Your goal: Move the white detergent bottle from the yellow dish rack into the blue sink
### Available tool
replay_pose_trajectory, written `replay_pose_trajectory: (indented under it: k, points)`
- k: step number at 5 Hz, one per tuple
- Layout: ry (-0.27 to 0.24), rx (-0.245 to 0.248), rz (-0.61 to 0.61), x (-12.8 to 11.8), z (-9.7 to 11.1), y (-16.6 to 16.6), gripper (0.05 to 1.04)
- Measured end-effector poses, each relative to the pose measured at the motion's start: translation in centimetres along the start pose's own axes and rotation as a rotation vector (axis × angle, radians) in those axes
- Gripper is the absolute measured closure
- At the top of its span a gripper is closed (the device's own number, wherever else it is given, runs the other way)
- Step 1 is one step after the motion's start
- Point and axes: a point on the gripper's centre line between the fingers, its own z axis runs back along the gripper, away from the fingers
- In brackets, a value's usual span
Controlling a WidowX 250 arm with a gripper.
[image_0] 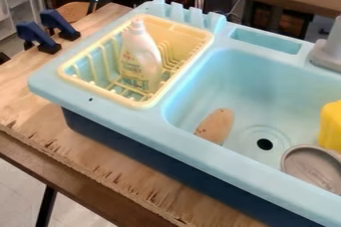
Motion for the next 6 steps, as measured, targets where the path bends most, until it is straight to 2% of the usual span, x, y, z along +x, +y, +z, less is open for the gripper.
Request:
replay_pose_trajectory:
  k: [1,2,3,4,6]
  points:
    - [-0.007,-0.003,0.0,0.1,-0.5,2.4,0.081]
    - [-0.006,-0.081,-0.018,0.9,-1.9,2.9,0.081]
    - [0.0,-0.103,-0.053,1.5,-3.0,2.8,0.081]
    - [-0.023,-0.133,-0.077,1.6,-4.0,2.4,0.081]
    - [0.039,-0.083,-0.119,1.9,-5.7,1.3,0.081]
